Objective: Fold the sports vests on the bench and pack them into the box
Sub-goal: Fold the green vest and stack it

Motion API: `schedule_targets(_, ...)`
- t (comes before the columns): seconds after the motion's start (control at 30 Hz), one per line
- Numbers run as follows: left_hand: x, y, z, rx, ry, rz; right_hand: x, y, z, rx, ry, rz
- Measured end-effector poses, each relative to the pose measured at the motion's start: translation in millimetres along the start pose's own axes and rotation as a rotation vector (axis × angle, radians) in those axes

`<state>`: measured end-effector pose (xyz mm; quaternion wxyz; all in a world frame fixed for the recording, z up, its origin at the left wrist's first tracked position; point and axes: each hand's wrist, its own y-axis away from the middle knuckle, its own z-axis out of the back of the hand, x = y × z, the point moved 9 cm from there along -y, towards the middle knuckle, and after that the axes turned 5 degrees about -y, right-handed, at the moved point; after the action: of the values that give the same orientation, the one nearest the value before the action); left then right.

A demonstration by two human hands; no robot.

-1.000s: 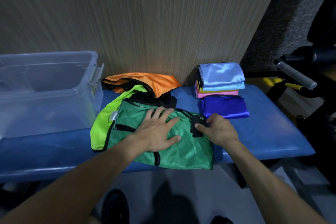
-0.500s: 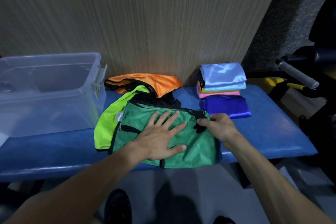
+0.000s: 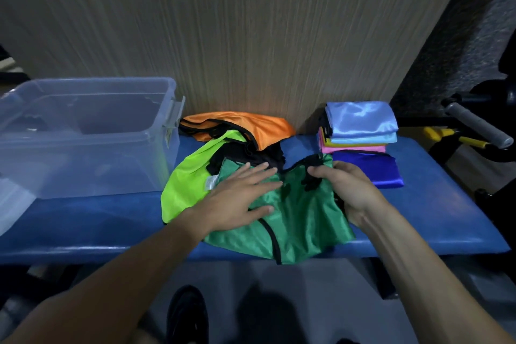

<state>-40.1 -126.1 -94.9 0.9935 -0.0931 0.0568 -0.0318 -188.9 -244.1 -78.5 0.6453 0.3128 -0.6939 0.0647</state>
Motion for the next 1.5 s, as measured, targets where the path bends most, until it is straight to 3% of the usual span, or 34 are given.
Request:
schedule_targets(0.07,14.5,6.0,30.8,-0.187,0.238,0.102,1.7,-0.2,-27.8,-0.005,0.082,0.030)
schedule_targets(0.13,40.3,15.7,49.0,-0.248,0.585,0.327,-0.8,-2.1,-59.2,0.003,0.200,0.049)
schedule_targets(0.23,66.4,31.6,41.9,-0.096,0.960,0.582,-14.6,-2.0,-112.7,0.069,0.325,0.063)
schedule_targets(0.3,75.6,41.0,28.6,0.013,1.031,0.652,-30.5,-2.7,-141.9,0.136,0.396,0.052)
schedule_targets(0.43,99.3,40.2,11.8,0.004,0.868,0.721,-45.8,-6.4,-159.6,0.206,0.494,0.057)
schedule_targets(0.63,95.0,30.4,10.9,0.047,0.628,0.650,-45.9,-7.5,-132.7,0.337,0.464,0.158)
schedule_targets(0.7,97.2,27.5,17.2,-0.018,0.513,0.669,-38.6,-4.4,-120.8,0.322,0.563,0.326)
schedule_targets(0.8,101.1,24.6,23.7,-0.076,0.455,0.712,-28.7,21.4,-118.5,0.335,0.958,0.746)
schedule_targets(0.9,102.0,25.7,16.6,-0.069,0.471,0.713,-52.4,51.3,-120.5,0.361,1.269,0.886)
schedule_targets(1.03,103.3,29.2,11.6,-0.100,0.475,0.732,-72.8,82.5,-118.7,0.224,1.363,1.069)
schedule_targets(1.17,100.8,33.0,9.8,-0.122,0.489,0.735,-72.9,84.7,-99.1,0.114,1.259,1.015)
schedule_targets(1.5,96.8,38.7,10.8,-0.166,0.514,0.757,-79.6,87.9,-66.1,0.089,1.022,0.837)
